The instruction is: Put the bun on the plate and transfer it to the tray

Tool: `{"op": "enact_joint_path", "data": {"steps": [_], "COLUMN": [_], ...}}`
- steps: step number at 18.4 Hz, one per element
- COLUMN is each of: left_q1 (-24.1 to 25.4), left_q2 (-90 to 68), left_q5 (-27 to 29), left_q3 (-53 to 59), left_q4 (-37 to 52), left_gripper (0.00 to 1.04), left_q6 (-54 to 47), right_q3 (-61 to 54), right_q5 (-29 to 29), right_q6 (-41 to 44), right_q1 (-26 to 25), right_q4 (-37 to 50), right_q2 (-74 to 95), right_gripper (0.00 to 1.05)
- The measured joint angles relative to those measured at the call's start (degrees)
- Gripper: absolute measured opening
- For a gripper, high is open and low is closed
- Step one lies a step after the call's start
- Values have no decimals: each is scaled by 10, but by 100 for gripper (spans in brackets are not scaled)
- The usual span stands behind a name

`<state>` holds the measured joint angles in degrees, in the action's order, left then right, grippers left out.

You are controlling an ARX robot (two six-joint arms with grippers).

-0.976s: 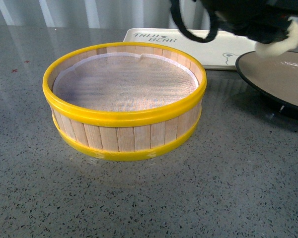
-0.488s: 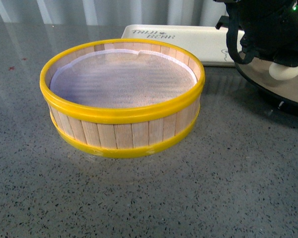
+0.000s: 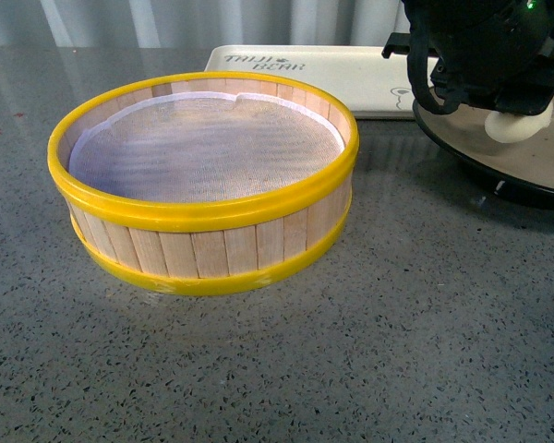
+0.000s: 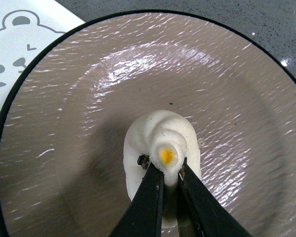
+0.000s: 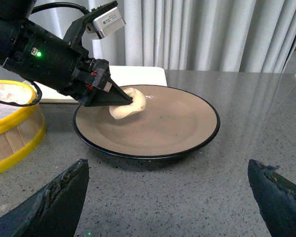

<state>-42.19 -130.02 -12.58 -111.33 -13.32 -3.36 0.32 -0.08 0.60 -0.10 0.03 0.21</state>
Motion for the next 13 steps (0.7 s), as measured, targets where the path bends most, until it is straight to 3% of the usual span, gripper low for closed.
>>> {"op": "enact_joint_path", "data": {"steps": [2, 6, 10, 11, 13], "left_q1": [-1, -3, 1, 4, 14], "left_q2": [-3, -5, 0, 4, 19], "left_q5": [16, 21, -11, -13, -14], "left_q3": [0, 0, 10, 14, 25], "left_q4": [-4, -4, 19, 27, 38], "left_gripper": [8, 51, 94, 100, 98], "left_q6": [-9, -12, 35, 47, 63], "right_q3": [0, 0, 0, 0, 0], "right_q5": [0, 0, 0, 0, 0], "right_q6": [0, 0, 0, 0, 0], "right_q1": [0, 0, 0, 0, 0], "right_q4": [0, 0, 0, 0, 0], "right_q2": [0, 0, 0, 0, 0], "right_gripper": [96, 96, 96, 96, 96]}}
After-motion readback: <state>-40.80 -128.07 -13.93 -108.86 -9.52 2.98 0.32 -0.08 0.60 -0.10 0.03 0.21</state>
